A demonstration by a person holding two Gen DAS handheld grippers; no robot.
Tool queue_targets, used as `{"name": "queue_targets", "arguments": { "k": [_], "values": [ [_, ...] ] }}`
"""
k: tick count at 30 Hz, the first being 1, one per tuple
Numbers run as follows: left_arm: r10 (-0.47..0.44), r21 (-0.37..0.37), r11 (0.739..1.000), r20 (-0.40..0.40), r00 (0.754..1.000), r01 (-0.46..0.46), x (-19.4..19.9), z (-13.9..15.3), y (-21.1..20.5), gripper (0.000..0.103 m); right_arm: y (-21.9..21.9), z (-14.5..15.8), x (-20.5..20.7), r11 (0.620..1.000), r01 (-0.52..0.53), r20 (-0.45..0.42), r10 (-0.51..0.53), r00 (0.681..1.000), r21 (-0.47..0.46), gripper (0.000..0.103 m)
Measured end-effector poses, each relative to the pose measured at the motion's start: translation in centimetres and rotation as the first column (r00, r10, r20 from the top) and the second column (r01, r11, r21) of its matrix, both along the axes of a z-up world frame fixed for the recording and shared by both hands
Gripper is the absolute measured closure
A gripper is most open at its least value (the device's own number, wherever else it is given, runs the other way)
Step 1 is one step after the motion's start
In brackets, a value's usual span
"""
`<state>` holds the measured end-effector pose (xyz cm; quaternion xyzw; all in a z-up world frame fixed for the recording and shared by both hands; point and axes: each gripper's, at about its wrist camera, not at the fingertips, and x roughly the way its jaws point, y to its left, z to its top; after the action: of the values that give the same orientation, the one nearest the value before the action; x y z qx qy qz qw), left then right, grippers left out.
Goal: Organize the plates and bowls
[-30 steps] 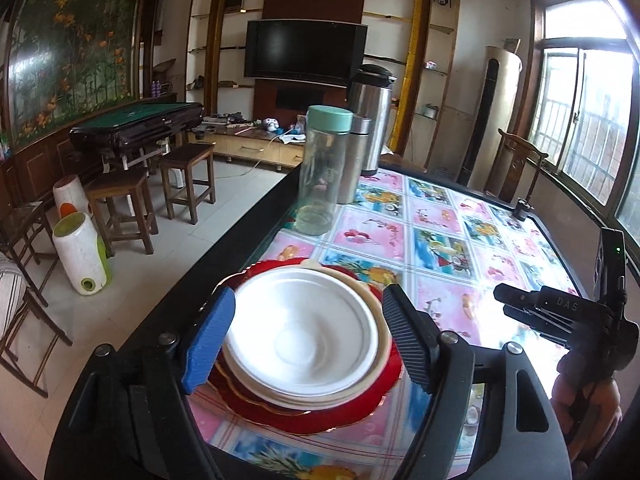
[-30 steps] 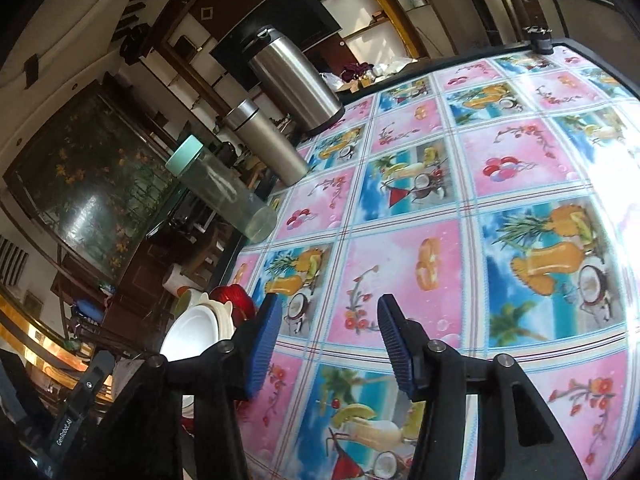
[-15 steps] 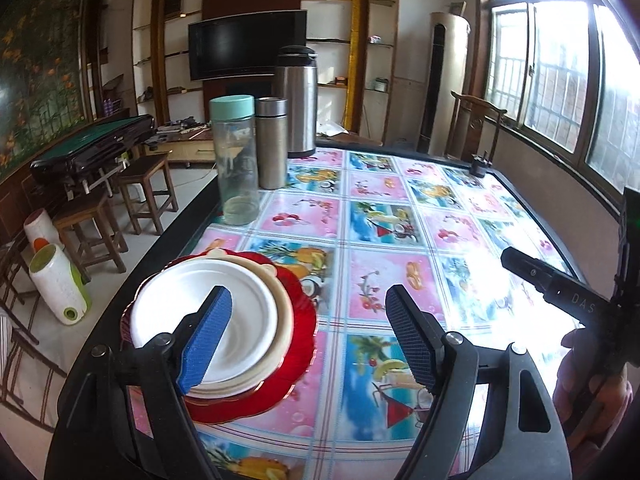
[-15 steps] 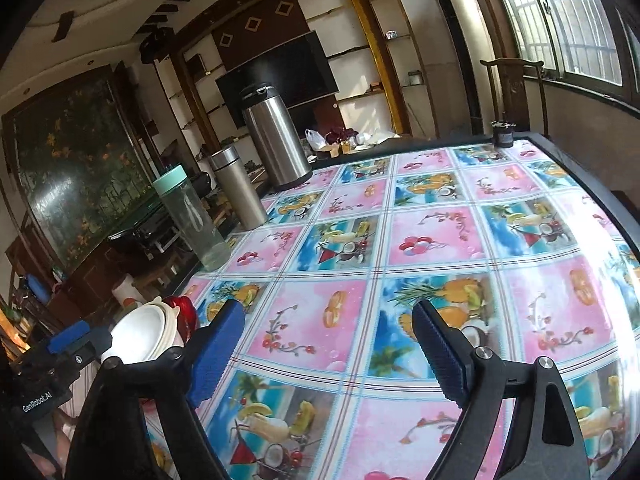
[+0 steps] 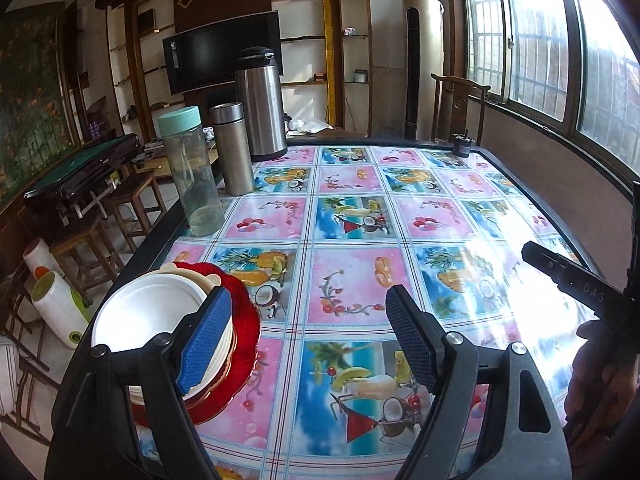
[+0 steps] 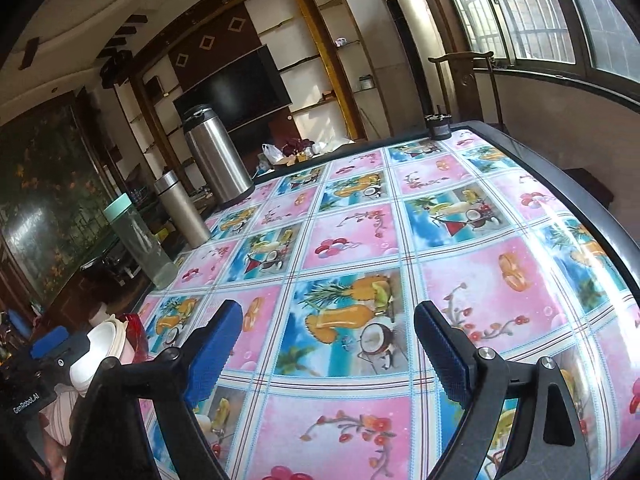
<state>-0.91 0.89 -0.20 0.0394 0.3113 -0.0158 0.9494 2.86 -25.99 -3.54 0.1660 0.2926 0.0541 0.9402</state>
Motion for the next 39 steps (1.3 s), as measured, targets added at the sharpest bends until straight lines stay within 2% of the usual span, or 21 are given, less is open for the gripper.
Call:
{"name": "queue_targets", "arguments": {
  "k": [6, 12, 21, 27, 32, 36, 39],
  "values": [
    [-0.021, -0.008, 1.000, -0.010, 1.000, 0.021, 0.7, -0.2, -1.7, 0.021, -1.5, -0.7, -0.1, 0.999, 0.030, -0.011, -0.030, 0.999, -0.023, 0.013],
    [-0.042, -0.007, 0.999, -0.029, 0.999, 0.041, 1.4, -0.6, -3.2, 0.021, -2.9, -1.3, -0.1, 0.999, 0.043, -0.022, -0.042, 0.999, 0.025, 0.013],
    [-0.030, -0.020, 0.999, -0.020, 0.999, 0.030, 1.1, -0.5, -2.6, 0.021, -0.4, -0.7, -0.1, 0.999, -0.020, 0.022, 0.019, 1.000, 0.032, 0.013],
    [0.019, -0.013, 1.000, 0.002, 1.000, -0.019, 0.4, -0.1, -0.7, 0.021, 3.4, 0.4, -0.4, 0.991, -0.112, 0.073, 0.107, 0.992, 0.072, 0.013],
    [0.112, -0.016, 0.994, 0.012, 0.994, -0.112, -0.3, 0.0, 2.7, 0.021, 9.1, 2.0, -1.0, 0.974, -0.223, 0.132, 0.215, 0.968, 0.045, 0.012],
    [0.223, -0.038, 0.974, 0.025, 0.975, -0.222, -1.1, 0.1, 6.7, 0.021, 14.2, 2.5, -0.9, 0.953, -0.301, 0.130, 0.295, 0.947, 0.030, 0.012],
    [0.308, -0.058, 0.950, 0.031, 0.951, -0.306, -1.8, 0.0, 9.8, 0.021, 17.5, 2.5, -0.8, 0.938, -0.346, 0.112, 0.341, 0.934, 0.034, 0.012]
  ]
}}
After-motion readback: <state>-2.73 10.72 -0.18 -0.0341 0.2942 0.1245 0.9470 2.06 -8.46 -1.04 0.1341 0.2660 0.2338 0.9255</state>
